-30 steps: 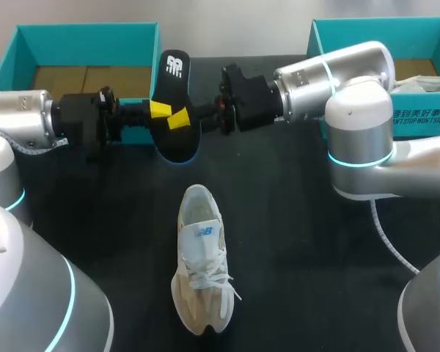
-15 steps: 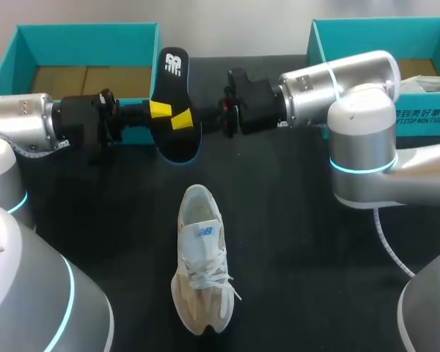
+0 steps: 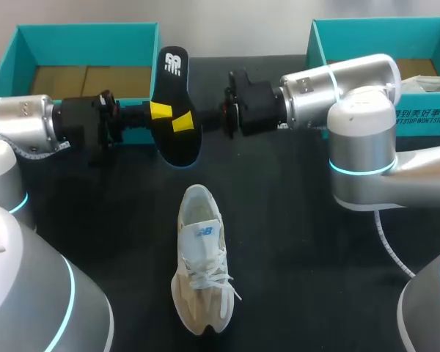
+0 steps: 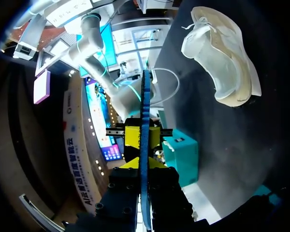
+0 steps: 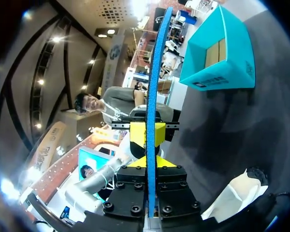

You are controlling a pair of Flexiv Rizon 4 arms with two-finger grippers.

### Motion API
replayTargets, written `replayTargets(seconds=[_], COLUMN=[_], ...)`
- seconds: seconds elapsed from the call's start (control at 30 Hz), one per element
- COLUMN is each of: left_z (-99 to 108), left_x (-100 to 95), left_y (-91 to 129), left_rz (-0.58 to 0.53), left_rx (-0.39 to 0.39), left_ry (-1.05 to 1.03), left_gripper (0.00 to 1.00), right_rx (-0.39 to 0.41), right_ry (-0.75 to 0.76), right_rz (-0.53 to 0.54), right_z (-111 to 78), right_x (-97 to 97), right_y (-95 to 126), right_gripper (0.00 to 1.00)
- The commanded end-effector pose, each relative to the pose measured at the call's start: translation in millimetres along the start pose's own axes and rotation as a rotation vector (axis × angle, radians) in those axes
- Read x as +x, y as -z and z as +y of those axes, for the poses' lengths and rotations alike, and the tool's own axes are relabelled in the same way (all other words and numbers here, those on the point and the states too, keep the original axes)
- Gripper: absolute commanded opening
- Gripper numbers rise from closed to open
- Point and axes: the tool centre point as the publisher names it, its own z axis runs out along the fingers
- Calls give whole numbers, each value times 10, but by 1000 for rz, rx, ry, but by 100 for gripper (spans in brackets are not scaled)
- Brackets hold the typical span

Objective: Take the shoe out of the shoebox, open the shoe tongue, remove and reinsert the insole, then place the shoe into the shoebox

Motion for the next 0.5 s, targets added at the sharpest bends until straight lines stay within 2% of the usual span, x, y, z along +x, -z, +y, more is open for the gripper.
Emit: replayTargets(seconds=[0.03,0.07,0.1,0.13,0.17,0.3,0.5], left_z=[-5,-4,-4,-9,-20,-46,-175], left_x=[17,27,29,26,6,-36,-62], left_y=[9,15,17,26,45,195,546], left_rz=[-4,-2,-2,5,7,63,239], left_rx=[6,8,11,11,12,-1,-37], left_ry=[-3,7,11,12,12,43,176], left_gripper=[0,2,37,96,100,100,100], right_rx=[-14,-18,-19,-17,-19,-39,-22], right_ry=[7,17,23,32,36,83,146], right_rz=[-2,-2,4,12,10,23,-27], right_z=[2,0,-2,-8,-20,-78,-134], right_x=[4,5,2,-5,-18,-44,-7], right_y=[3,21,29,41,56,157,244], right_gripper=[0,0,0,0,0,0,0])
